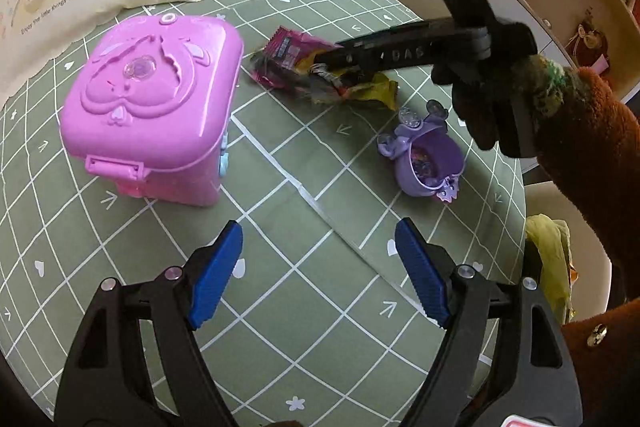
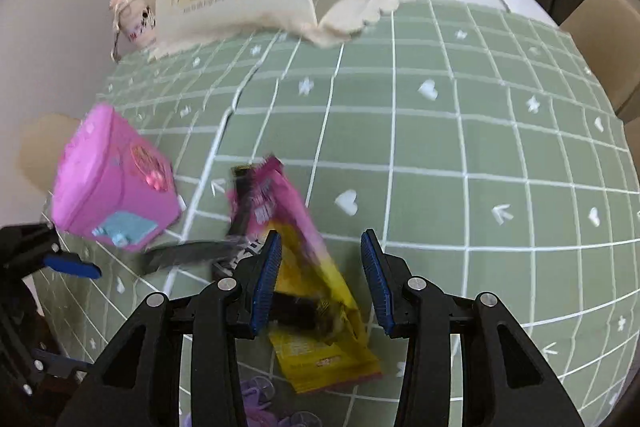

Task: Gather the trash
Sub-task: 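Grasp the pink snack packet with the right tool while the left tool reaches the black wrapper, then grasp the black candy wrapper with the left tool while the right tool holds the pink packet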

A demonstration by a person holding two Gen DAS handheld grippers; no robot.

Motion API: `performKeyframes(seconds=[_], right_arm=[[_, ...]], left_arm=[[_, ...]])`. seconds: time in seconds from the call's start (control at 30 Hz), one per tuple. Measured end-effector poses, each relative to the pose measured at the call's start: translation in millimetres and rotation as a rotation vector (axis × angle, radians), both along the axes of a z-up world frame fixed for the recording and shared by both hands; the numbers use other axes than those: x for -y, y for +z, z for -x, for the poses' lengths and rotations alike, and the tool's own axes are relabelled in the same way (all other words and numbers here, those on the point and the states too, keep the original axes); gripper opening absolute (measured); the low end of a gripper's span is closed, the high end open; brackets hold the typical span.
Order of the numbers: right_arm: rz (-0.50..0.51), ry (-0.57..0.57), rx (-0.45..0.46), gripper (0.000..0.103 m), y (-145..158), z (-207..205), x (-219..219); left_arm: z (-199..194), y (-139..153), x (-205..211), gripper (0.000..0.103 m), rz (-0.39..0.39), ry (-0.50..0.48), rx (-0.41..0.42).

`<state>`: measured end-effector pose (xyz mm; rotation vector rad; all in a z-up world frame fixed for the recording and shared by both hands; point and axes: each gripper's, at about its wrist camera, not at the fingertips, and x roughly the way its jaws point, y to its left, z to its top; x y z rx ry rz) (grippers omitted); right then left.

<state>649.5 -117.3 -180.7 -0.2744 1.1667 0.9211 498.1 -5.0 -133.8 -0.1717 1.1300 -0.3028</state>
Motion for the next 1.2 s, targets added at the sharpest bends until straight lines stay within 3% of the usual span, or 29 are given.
performKeyframes(seconds=[0.13, 0.3, 0.4, 0.63, 0.77, 0.93, 1.2], right_arm=[[-0.027, -0.056, 0.014, 0.009, 12.8, 16.1, 12.0], [-0.098, -0.172, 0.038, 0.009, 54.8, 36.1, 36.1], [-0.084, -0.23, 0.083, 0.009, 76.1, 60.5, 46.5], [-0.042, -0.441, 0.173, 0.009, 97.9, 111.6, 90.7], [-0.066, -0.553, 0.216, 0.009, 105.7, 139.3, 127.8], [-0.118, -0.627, 0.22, 0.009, 116.0, 167.0, 158.8], [-0.141, -0.679, 0.212, 0.009, 106.5, 205.9, 175.5]], left_arm=[[2.6, -0.8, 1.9, 0.075, 0.009, -0.008, -0.01], [6.5, 5.7, 1.3, 0.075, 0.03, -0.033, 0.007], [13.0, 11.0, -2.9, 0.075, 0.032, -0.039, 0.023], [21.4, 20.7, -2.3, 0.075, 0.129, -0.034, 0.076], [12.5, 21.4, 9.9, 0.082, 0.194, 0.011, 0.137], [-16.2, 11.9, 16.4, 0.082, 0.123, 0.039, 0.179], [-46.7, -3.8, 4.4, 0.082, 0.04, 0.098, 0.16]])
